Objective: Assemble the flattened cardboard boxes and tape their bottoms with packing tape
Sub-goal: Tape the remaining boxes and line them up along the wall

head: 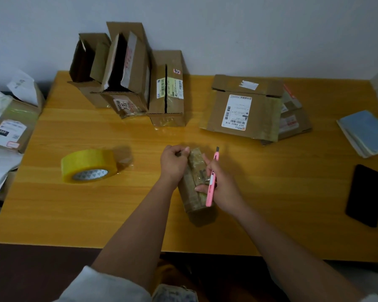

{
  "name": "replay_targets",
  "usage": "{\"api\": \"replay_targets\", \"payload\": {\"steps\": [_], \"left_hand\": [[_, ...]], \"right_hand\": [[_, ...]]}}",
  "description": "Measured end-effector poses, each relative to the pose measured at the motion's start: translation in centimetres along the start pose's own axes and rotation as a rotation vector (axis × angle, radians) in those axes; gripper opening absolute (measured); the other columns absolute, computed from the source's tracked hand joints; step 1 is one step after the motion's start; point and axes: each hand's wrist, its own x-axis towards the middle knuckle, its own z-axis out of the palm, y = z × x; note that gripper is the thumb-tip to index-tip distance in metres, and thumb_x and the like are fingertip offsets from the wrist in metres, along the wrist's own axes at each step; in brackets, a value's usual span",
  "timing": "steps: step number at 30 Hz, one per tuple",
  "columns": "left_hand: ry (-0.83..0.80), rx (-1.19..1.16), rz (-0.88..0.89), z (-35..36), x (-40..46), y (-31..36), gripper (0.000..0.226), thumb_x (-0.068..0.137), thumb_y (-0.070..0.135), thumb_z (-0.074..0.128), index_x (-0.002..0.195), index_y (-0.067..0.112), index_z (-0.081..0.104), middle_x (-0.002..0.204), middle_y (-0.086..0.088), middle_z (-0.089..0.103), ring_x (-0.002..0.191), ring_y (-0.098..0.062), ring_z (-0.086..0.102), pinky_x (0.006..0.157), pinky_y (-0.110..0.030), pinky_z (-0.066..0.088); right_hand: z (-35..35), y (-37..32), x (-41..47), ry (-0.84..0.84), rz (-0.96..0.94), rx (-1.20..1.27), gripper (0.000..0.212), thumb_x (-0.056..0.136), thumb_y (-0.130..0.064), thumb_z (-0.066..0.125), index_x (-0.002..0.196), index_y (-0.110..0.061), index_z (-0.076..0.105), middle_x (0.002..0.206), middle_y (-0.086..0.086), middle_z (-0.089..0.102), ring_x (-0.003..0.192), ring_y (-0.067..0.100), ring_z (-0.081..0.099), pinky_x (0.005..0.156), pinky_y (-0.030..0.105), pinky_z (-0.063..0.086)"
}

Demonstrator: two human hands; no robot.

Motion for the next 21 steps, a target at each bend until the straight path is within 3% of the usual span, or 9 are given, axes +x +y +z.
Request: {"api": "replay_targets", "payload": {"steps": [2, 5, 7, 9, 12, 14, 16, 19, 21], "left_hand": [[0.020, -0.009, 0.005, 0.1, -0.1, -0.1, 0.011, 0.093, 0.020, 0.064, 0.087, 0.012, 0.066, 0.107, -0.011, 0.057, 0.095, -0.021, 0.056, 0.090, -0.037, 0.049], [-0.033, -0.070, 0.010, -0.6, -0.7, -0.7, 0.031, 0.093, 0.022, 0.064, 0.120, 0.007, 0.063, 0.121, -0.011, 0.056, 0.104, -0.021, 0.057, 0.091, -0.036, 0.051], [-0.082, -0.155, -0.035, -1.2, -1.9, -0.9, 0.058, 0.094, 0.021, 0.063, 0.146, 0.016, 0.039, 0.134, -0.005, 0.047, 0.117, -0.019, 0.052, 0.091, -0.031, 0.049], [-0.109, -0.141, -0.067, -1.8, -3.1, -1.6, 0.072, 0.092, 0.020, 0.065, 0.152, 0.023, 0.026, 0.147, -0.001, 0.037, 0.132, -0.019, 0.042, 0.099, -0.035, 0.046], [-0.159, -0.069, -0.030, -3.2, -6.2, -2.1, 0.081, 0.087, 0.022, 0.071, 0.151, 0.035, 0.022, 0.152, 0.005, 0.028, 0.134, -0.017, 0.037, 0.100, -0.035, 0.047], [-0.261, -0.118, 0.012, -4.4, -7.9, -2.4, 0.088, 0.083, 0.016, 0.075, 0.147, 0.044, 0.021, 0.145, 0.015, 0.033, 0.125, -0.009, 0.042, 0.085, -0.019, 0.051], [-0.338, -0.148, 0.035, -5.3, -8.6, -3.1, 0.096, 0.077, 0.009, 0.078, 0.146, 0.043, 0.020, 0.138, 0.023, 0.035, 0.121, -0.004, 0.044, 0.077, -0.011, 0.050], [-0.360, -0.121, 0.070, -5.7, -8.4, -3.7, 0.101, 0.072, 0.002, 0.080, 0.150, 0.032, 0.025, 0.145, 0.017, 0.034, 0.122, -0.003, 0.047, 0.083, -0.012, 0.049], [-0.374, -0.091, 0.072, -5.5, -8.0, -3.7, 0.098, 0.072, -0.001, 0.080, 0.150, 0.028, 0.028, 0.148, 0.012, 0.034, 0.125, -0.008, 0.047, 0.087, -0.013, 0.049]], "right_hand": [[-0.1, -0.1, -0.1, 0.000, 0.008, 0.011, 0.076, 0.080, -0.008, 0.077, 0.144, -0.030, 0.041, 0.122, 0.015, 0.054, 0.119, 0.027, 0.047, 0.074, 0.008, 0.049], [0.1, -0.1, -0.3, 0.068, 0.028, -0.041, 0.035, 0.080, -0.019, 0.079, 0.088, -0.024, 0.046, 0.092, 0.018, 0.064, 0.085, 0.025, 0.066, 0.062, 0.035, 0.051], [0.2, 0.0, -0.8, 0.153, 0.014, -0.052, 0.045, 0.078, -0.023, 0.081, 0.077, -0.019, 0.037, 0.063, 0.003, 0.052, 0.055, 0.005, 0.050, 0.049, 0.030, 0.038], [0.3, -0.2, -0.8, 0.231, 0.030, -0.032, 0.045, 0.079, -0.019, 0.080, 0.073, -0.015, 0.036, 0.057, -0.008, 0.040, 0.048, 0.000, 0.042, 0.044, 0.018, 0.028], [-0.3, -0.7, -0.3, 0.268, 0.068, -0.005, 0.043, 0.082, -0.020, 0.078, 0.074, -0.018, 0.036, 0.066, -0.002, 0.047, 0.063, 0.008, 0.049, 0.052, 0.016, 0.035], [-1.0, -1.0, -0.1, 0.124, 0.090, 0.127, 0.043, 0.081, -0.021, 0.078, 0.080, -0.018, 0.035, 0.099, 0.006, 0.064, 0.101, 0.015, 0.062, 0.080, 0.025, 0.051], [-1.8, -1.6, -0.8, -0.056, 0.081, 0.196, 0.054, 0.072, -0.018, 0.085, 0.085, -0.016, 0.033, 0.135, 0.011, 0.056, 0.129, 0.017, 0.049, 0.098, 0.042, 0.047], [-1.7, -1.9, -2.1, -0.109, 0.057, 0.064, 0.062, 0.062, -0.017, 0.091, 0.091, -0.017, 0.036, 0.146, -0.007, 0.046, 0.130, 0.009, 0.042, 0.097, 0.042, 0.046], [-1.2, -1.8, -2.4, -0.038, 0.018, -0.006, 0.062, 0.061, -0.018, 0.092, 0.095, -0.037, 0.043, 0.137, 0.000, 0.054, 0.124, 0.014, 0.050, 0.092, 0.039, 0.049]]}}
